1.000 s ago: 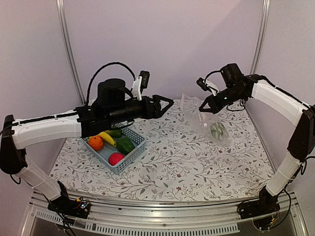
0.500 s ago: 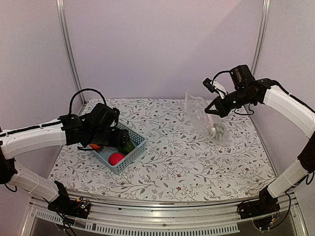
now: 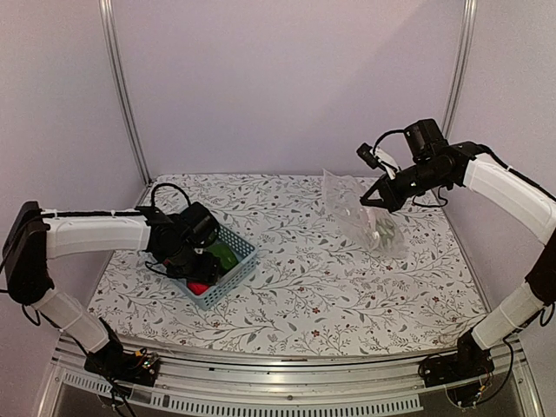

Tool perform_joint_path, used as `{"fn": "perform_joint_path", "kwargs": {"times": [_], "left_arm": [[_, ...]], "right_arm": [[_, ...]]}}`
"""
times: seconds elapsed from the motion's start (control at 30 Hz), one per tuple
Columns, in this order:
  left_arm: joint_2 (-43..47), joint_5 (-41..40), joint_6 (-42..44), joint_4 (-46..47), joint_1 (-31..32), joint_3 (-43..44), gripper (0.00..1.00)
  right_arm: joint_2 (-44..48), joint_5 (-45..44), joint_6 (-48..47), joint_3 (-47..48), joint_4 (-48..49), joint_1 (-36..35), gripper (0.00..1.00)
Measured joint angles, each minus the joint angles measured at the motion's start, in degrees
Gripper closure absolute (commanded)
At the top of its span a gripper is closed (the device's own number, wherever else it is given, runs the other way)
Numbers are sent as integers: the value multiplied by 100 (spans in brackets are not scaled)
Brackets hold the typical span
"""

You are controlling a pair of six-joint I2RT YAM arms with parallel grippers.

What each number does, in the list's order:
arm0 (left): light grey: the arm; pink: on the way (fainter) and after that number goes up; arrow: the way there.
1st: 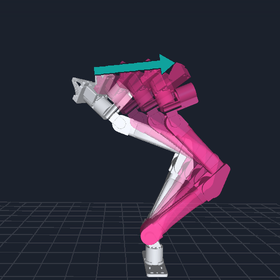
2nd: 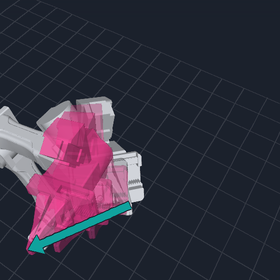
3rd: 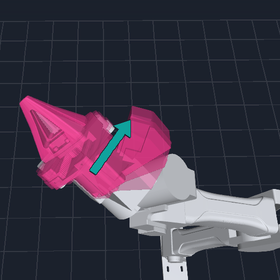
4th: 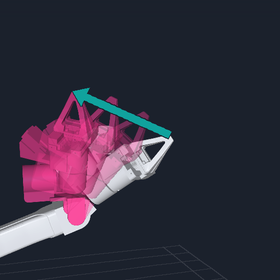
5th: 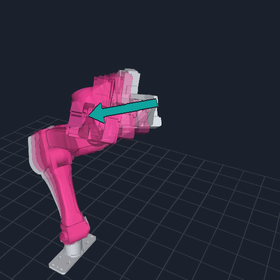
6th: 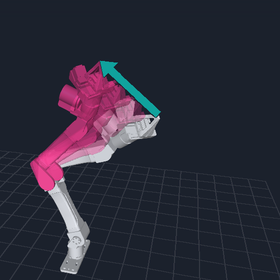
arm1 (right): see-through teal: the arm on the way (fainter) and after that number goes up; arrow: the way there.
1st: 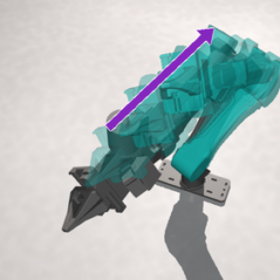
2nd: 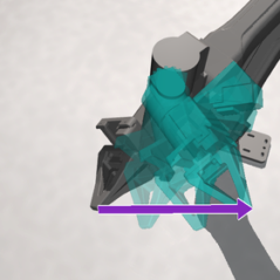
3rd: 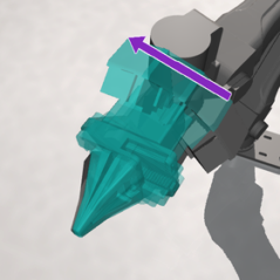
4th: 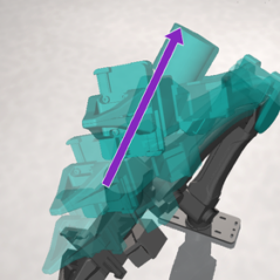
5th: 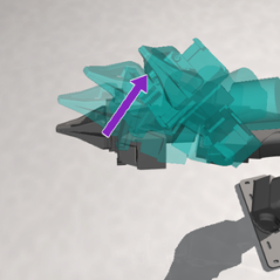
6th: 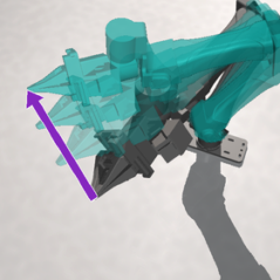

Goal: Place the food in the zip-top bag and seal the zipper
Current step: Pick up the fake fruit from the bin, then place the fake fruit in the zipper food storage bag.

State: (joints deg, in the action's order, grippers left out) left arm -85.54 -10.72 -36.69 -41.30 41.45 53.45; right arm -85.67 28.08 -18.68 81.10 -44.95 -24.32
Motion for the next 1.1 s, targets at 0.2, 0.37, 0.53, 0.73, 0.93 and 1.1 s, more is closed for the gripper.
{"fn": "perform_joint_path", "kwargs": {"times": [0.2,0.37,0.53,0.73,0.93,1.1], "left_arm": [[-267,162,153,59,-28,28,45],[-391,203,262,-94,-37,343,55],[-313,35,372,-387,-22,1110,57],[199,-157,640,-52,260,1978,57],[612,398,944,2000,988,1823,60],[273,787,1211,3917,1478,1703,60]], "right_arm": [[0,48,-22,-7,0,0,100],[0,61,-24,-7,-4,0,100],[0,61,-26,-7,-4,0,100],[0,61,-37,-7,-9,0,100],[0,92,-44,-2,-68,0,100],[0,118,-52,105,-203,-4,100]]}}
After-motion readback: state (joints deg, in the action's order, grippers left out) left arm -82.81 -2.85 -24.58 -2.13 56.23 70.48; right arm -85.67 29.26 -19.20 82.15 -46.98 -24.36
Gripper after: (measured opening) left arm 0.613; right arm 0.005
